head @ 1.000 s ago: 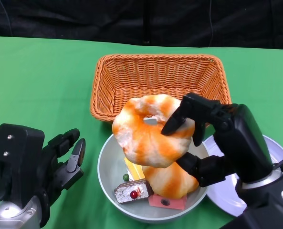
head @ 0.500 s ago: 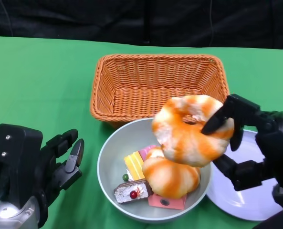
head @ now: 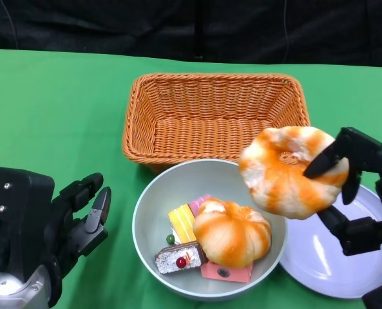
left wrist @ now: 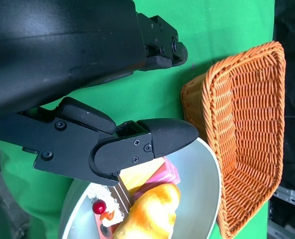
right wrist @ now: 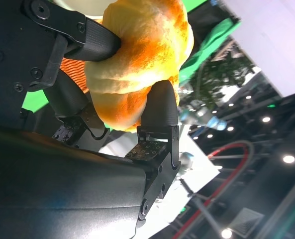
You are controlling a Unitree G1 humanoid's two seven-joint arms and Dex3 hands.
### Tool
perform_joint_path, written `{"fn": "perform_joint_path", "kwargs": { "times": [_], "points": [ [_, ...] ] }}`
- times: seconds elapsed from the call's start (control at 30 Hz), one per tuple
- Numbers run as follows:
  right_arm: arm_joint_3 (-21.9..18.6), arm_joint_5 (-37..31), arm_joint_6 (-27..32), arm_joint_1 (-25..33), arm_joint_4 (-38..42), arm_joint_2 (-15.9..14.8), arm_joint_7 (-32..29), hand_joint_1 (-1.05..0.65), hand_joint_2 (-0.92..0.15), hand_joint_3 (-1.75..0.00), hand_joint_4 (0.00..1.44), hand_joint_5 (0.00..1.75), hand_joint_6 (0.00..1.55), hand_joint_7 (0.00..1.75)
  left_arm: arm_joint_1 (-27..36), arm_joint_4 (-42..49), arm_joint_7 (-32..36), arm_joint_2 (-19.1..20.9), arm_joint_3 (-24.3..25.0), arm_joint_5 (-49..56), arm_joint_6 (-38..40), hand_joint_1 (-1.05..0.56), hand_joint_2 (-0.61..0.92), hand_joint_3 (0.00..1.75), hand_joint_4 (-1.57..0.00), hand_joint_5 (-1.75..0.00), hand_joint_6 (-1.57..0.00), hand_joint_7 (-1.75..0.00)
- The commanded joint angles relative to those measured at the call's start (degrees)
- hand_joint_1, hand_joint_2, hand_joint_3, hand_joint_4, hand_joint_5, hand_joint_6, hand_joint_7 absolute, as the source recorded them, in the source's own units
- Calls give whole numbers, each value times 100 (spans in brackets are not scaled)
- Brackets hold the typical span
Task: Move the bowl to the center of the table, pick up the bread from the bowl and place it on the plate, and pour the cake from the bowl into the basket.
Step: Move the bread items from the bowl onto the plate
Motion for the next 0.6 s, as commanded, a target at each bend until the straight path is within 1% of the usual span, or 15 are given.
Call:
{"fn": "perform_joint_path", "kwargs": {
  "times": [0.03, 0.13, 0.23, 0.37, 0.43, 0.6],
  "points": [
    [-212, -22, 18, 80, 74, -105, -116, -9, -10, -175, 103, 175, 85, 162, 87, -82, -74, 128, -27, 90, -211, -74, 92, 67, 0, -41, -15, -1],
    [-323, -130, 8, 119, 149, -117, -245, -10, -10, -175, 103, 175, 85, 162, 159, -157, -56, 150, -77, 171, -378, -75, 92, 66, 0, -45, -16, -1],
    [-414, -144, 127, 207, 140, -117, -268, -10, -11, -175, 102, 175, 83, 162, 278, -240, -119, 181, -129, 252, -698, -76, 92, 64, 0, -50, -15, -1],
    [-515, -202, 286, 306, 103, -152, -269, -12, -11, -175, 102, 175, 81, 162, 446, -338, -101, 254, -257, 552, -1218, -78, 92, 64, 0, -44, -16, -1],
    [-542, -221, 360, 347, 88, -167, -263, -12, -11, -174, 101, 175, 80, 162, 519, -367, -107, 281, -300, 668, -1482, -75, 92, 66, 0, -39, -15, 0],
    [-550, -423, 560, 415, 120, -190, -308, -12, -11, -172, 101, 175, 79, 164, 664, -387, -130, 329, -398, 910, -2105, -73, 92, 68, 0, -40, -16, -1]
  ]
}}
